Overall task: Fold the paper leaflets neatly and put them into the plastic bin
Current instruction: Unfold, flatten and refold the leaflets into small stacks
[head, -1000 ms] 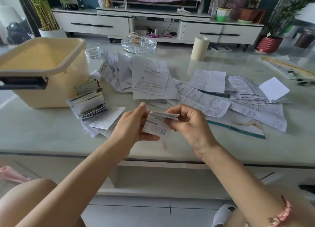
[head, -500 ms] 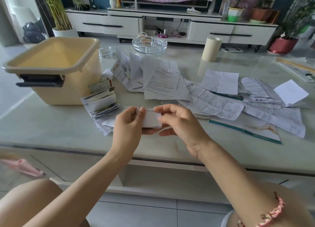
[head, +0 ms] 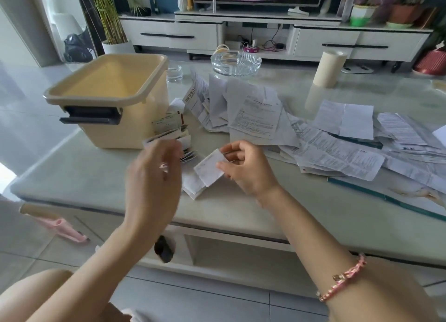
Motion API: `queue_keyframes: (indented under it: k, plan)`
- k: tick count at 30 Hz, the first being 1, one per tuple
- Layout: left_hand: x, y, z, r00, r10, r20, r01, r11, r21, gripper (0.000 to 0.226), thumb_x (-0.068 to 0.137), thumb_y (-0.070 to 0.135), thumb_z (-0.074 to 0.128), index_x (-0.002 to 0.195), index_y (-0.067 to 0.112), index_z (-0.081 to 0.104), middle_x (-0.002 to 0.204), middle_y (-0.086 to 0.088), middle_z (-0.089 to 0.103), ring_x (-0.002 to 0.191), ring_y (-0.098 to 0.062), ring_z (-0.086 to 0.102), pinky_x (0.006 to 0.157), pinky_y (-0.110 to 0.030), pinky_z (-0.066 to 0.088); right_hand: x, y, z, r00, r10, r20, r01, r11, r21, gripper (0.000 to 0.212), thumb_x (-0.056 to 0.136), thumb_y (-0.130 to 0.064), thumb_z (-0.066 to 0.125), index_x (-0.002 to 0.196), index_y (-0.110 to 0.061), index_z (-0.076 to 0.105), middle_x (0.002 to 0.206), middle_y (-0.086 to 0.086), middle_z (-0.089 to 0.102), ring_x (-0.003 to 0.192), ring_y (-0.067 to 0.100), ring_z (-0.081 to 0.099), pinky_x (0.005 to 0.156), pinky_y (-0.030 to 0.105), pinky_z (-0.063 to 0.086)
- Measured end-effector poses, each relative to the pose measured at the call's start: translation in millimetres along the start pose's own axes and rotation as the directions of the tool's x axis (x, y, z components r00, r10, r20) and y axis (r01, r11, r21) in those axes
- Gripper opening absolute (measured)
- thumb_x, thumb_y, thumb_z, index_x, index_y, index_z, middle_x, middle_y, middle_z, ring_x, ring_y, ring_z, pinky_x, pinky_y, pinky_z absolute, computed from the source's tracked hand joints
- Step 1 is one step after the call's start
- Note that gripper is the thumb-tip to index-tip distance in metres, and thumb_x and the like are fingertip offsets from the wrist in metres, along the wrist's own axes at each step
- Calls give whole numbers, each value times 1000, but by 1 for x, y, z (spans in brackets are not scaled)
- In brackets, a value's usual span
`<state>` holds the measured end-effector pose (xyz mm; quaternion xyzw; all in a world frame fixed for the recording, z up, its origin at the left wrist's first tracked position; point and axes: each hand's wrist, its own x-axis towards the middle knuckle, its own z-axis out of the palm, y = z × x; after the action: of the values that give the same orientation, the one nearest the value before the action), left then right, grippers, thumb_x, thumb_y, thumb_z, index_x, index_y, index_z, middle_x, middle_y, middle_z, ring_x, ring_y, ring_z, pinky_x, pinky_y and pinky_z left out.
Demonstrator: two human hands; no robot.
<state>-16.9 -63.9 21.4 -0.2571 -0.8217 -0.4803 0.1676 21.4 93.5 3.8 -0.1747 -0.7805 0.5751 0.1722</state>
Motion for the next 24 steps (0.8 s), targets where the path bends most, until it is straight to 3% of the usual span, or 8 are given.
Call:
queue_keyframes:
  k: [4, 8, 11, 13, 15, 19, 22, 24]
  plan:
    - [-25, -15, 22, 922, 186, 340, -272, 936, 224, 35, 88, 16, 39, 108, 5, 65, 112, -11, 65, 101, -24, 59, 84, -26, 44, 13, 15, 27, 989, -145, -35, 129, 950, -286, 14, 78, -5, 69, 91, -7, 66, 86, 4, 63, 65, 8, 50, 62, 5, 38]
    - [-38, -33, 36, 836, 146, 528, -438, 758, 483, 58, 87, 37, 34, 121, -2, 59, 124, -20, 60, 114, -37, 57, 89, -51, 47, 20, 20, 31, 974, -223, -48, 187, 900, -393, 9, 81, -9, 68, 90, -9, 66, 97, 6, 57, 73, 13, 50, 70, 13, 37]
    - [-40, -35, 37, 837, 124, 533, -449, 714, 537, 67, 93, 48, 23, 122, 1, 60, 126, -16, 59, 116, -33, 57, 94, -47, 46, 22, 14, 18, 936, -331, -120, 232, 836, -496, 4, 84, -10, 64, 87, -8, 66, 94, 6, 57, 81, 20, 55, 74, 27, 42]
    - [-37, -37, 37, 852, 88, 516, -422, 698, 578, 77, 95, 54, 13, 122, -1, 60, 127, -17, 59, 116, -33, 57, 104, -43, 34, 28, 9, 3, 889, -418, -189, 240, 775, -585, 8, 85, -7, 60, 88, -5, 67, 94, 10, 60, 89, 26, 56, 77, 31, 43]
    - [-35, -40, 37, 863, 52, 503, -392, 698, 599, 83, 94, 58, 11, 123, -4, 58, 129, -20, 56, 118, -35, 55, 100, -42, 26, 37, 7, -15, 889, -425, -169, 210, 709, -674, 14, 87, -6, 57, 94, -2, 68, 102, 14, 62, 98, 32, 55, 85, 35, 42]
    - [-33, -39, 44, 860, -24, 509, -333, 731, 596, 88, 94, 61, 8, 125, -8, 53, 132, -26, 51, 122, -38, 50, 100, -46, 23, 47, 14, -31, 973, -233, 6, 153, 618, -771, 24, 94, -17, 51, 107, -6, 68, 143, 14, 43, 131, 30, 38, 107, 31, 24]
    - [-35, -39, 48, 895, 12, 445, -302, 751, 588, 86, 94, 61, 10, 125, -7, 53, 133, -25, 51, 125, -40, 47, 104, -50, 19, 46, 18, -26, 991, -119, 68, 125, 573, -810, 34, 97, -31, 45, 118, -11, 63, 154, 14, 24, 138, 29, 29, 110, 32, 21]
    - [-37, -37, 48, 914, 79, 397, -316, 753, 577, 83, 94, 60, 13, 126, -6, 52, 134, -24, 50, 128, -40, 44, 105, -53, 18, 46, 22, -23, 995, -51, 85, 99, 484, -869, 43, 98, -40, 38, 129, -14, 53, 156, 13, 17, 138, 29, 27, 108, 38, 22]
